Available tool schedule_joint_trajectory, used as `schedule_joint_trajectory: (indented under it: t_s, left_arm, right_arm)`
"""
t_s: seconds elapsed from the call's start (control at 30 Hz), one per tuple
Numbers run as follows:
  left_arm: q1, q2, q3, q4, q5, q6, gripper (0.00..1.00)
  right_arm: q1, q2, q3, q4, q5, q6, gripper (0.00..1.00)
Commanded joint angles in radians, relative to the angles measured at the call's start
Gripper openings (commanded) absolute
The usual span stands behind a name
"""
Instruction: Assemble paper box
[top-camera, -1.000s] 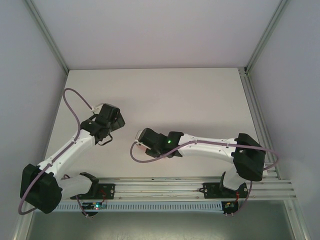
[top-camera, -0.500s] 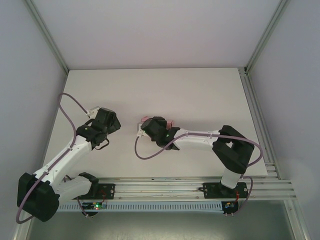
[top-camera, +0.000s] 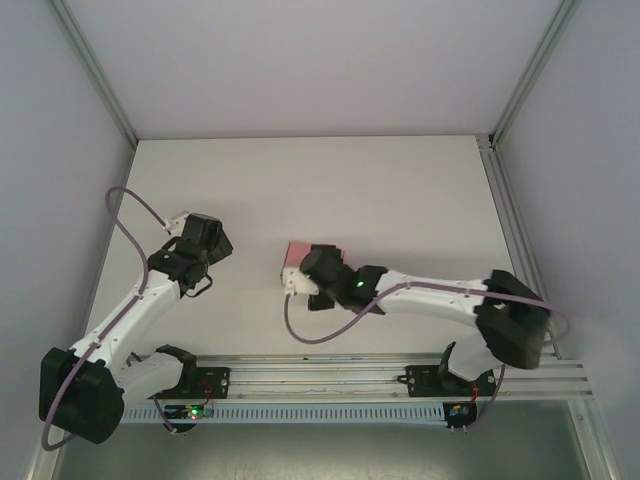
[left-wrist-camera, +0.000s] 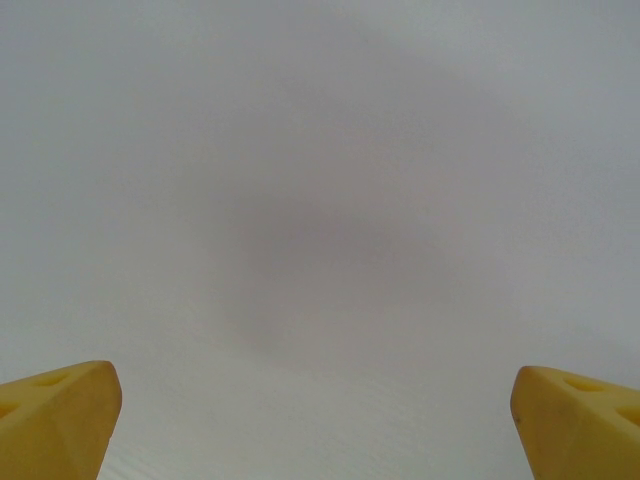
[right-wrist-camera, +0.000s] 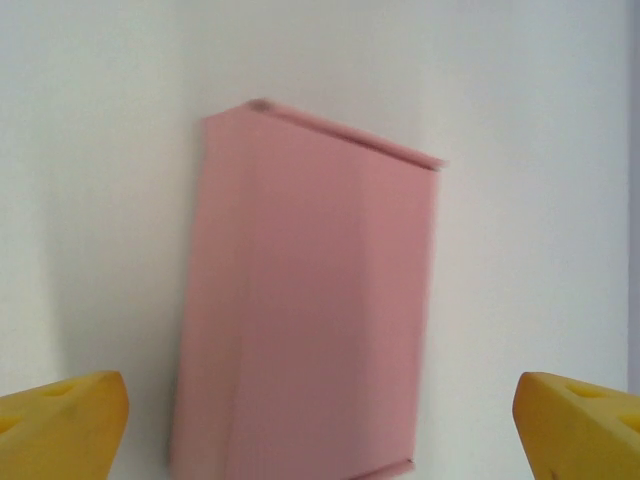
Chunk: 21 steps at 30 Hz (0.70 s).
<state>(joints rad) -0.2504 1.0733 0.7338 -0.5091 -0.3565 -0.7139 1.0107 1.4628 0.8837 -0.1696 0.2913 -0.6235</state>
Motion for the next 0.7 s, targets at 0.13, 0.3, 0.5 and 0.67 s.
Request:
schedule_joint_trajectory:
  t_s: [0.13,0.3,0.5,0.67]
  left_arm:
    - [0.155,0.1,-0.09,0.325,-0.116,0.209,1.0]
    - [0.258,0.194,-0.098,0.519,-0.022,0.3,1.0]
    - [0.263,0.239,-0.214,0.866,0.042,0.532,1.0]
    - [0.263,0.297,-0.267,1.006,0.116,0.566,1.0]
  right_arm:
    - [-0.442,-0.237,-0.165,0.277,0.02,0.482,0.98]
    - [-0.741,-0.359,-0.467,0.67,-0.029,0.666,0.98]
    - [-0.922,-0.432,-0.592,0.826,-0.202,0.618,0.98]
    - [-0.968,-0.284,-0.647,1.001,-0.208,0.631,0.98]
